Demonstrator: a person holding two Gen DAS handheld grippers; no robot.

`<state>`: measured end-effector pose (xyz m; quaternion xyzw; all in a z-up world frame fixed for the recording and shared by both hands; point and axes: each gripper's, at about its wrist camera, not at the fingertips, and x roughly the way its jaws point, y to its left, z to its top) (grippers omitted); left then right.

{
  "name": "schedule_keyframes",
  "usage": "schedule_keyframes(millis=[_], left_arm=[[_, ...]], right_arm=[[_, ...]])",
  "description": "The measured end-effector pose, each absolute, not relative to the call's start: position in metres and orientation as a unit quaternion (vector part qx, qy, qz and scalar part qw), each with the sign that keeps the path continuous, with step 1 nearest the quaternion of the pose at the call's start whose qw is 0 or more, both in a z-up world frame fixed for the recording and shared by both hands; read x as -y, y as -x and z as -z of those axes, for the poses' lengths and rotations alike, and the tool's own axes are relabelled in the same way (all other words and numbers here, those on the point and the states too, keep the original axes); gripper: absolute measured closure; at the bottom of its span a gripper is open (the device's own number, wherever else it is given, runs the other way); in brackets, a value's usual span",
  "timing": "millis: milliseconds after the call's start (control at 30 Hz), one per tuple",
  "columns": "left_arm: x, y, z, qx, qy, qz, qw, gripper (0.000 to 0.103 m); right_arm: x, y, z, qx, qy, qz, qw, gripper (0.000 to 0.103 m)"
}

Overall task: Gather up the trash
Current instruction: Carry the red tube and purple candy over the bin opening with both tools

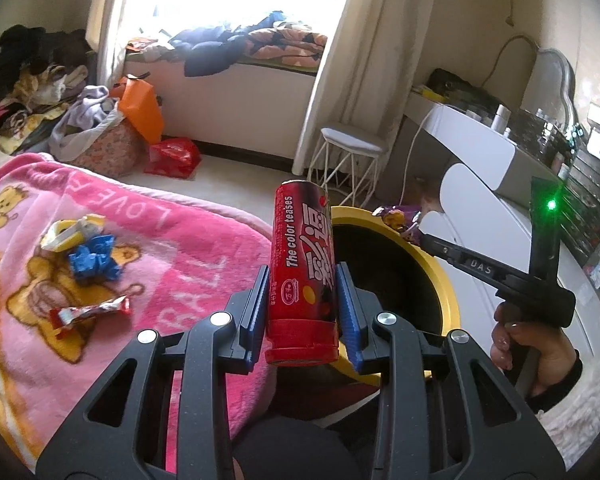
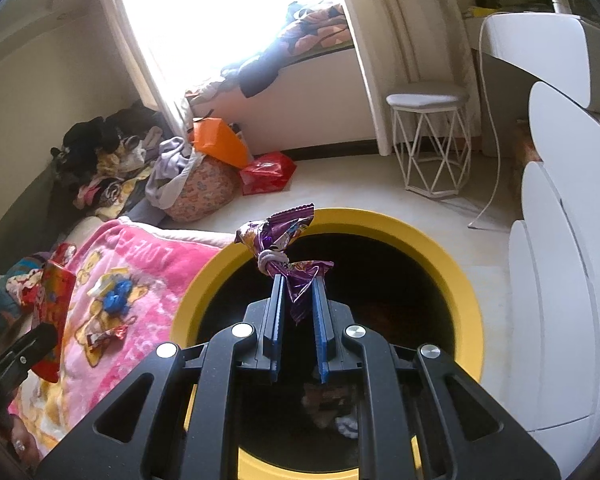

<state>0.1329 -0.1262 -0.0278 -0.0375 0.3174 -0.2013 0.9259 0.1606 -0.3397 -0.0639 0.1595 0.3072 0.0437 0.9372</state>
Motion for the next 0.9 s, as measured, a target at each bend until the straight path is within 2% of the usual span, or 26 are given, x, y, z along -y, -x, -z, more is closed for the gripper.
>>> schedule_keyframes(millis=[900], left_arm=[[0.181, -0.164, 0.056, -0.344, 0.02, 0.23, 0.91, 0.077]], right_arm=[[0.362, -0.162, 0.088, -0.332, -0.163, -0.013, 0.929, 0.09]])
